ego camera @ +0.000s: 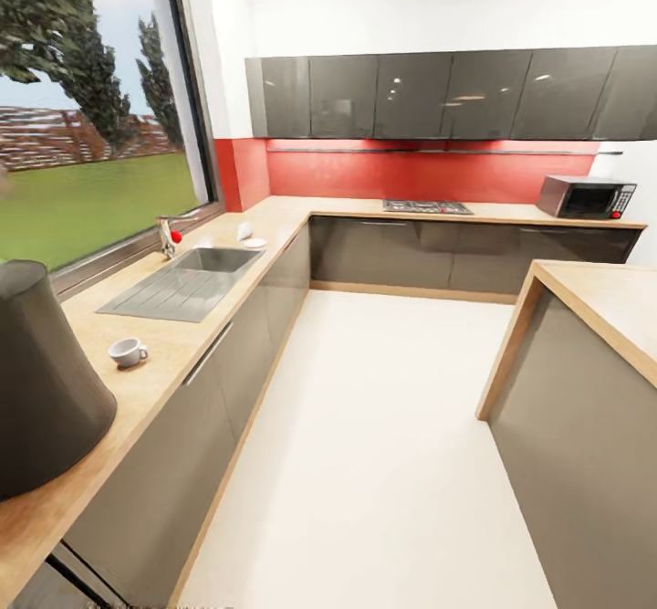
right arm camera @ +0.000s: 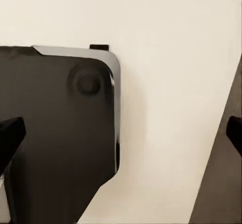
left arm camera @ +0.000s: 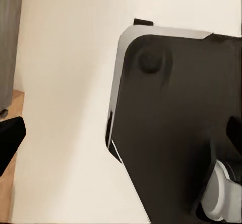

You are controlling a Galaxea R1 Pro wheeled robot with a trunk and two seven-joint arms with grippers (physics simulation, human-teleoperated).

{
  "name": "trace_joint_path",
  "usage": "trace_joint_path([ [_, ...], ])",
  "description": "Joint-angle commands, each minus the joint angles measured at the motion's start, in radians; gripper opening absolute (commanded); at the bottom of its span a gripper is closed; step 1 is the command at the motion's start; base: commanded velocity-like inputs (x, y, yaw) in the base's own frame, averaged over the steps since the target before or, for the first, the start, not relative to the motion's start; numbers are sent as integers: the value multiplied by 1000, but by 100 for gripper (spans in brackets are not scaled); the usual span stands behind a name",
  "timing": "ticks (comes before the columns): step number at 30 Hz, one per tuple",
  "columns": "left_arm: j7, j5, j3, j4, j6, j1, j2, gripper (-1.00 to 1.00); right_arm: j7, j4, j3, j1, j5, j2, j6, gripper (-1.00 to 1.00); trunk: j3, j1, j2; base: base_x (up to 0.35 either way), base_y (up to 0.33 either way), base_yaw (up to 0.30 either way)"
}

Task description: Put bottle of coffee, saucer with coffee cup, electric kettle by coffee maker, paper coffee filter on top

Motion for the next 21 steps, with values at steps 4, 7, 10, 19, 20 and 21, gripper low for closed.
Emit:
trace_joint_path([
  [4,0,10,4,-28,-2,-99,18,100,1,-164,-3,0,-8,-28,-1,100,-1,-4,5,0,0,276],
  [7,-1,11,4,-45,-6,-164,21,100,4,-266,-5,0,-12,-32,-3,100,-3,-4,5,0,0,276],
  [10,-1,11,4,-69,-6,-195,20,100,5,-333,-7,0,-33,-32,-3,100,-4,-4,5,0,0,276],
  [19,-1,10,5,-90,-103,-199,17,100,3,-396,-16,0,-148,-35,-5,100,-8,-4,5,0,0,226],
  [20,-1,9,5,-89,-108,-199,17,100,4,-396,-16,0,-149,-36,-5,100,-8,-4,5,0,0,59],
  [21,-1,9,4,-88,-116,-198,16,100,5,-397,-16,0,-149,-38,-5,100,-8,-4,5,0,0,37],
])
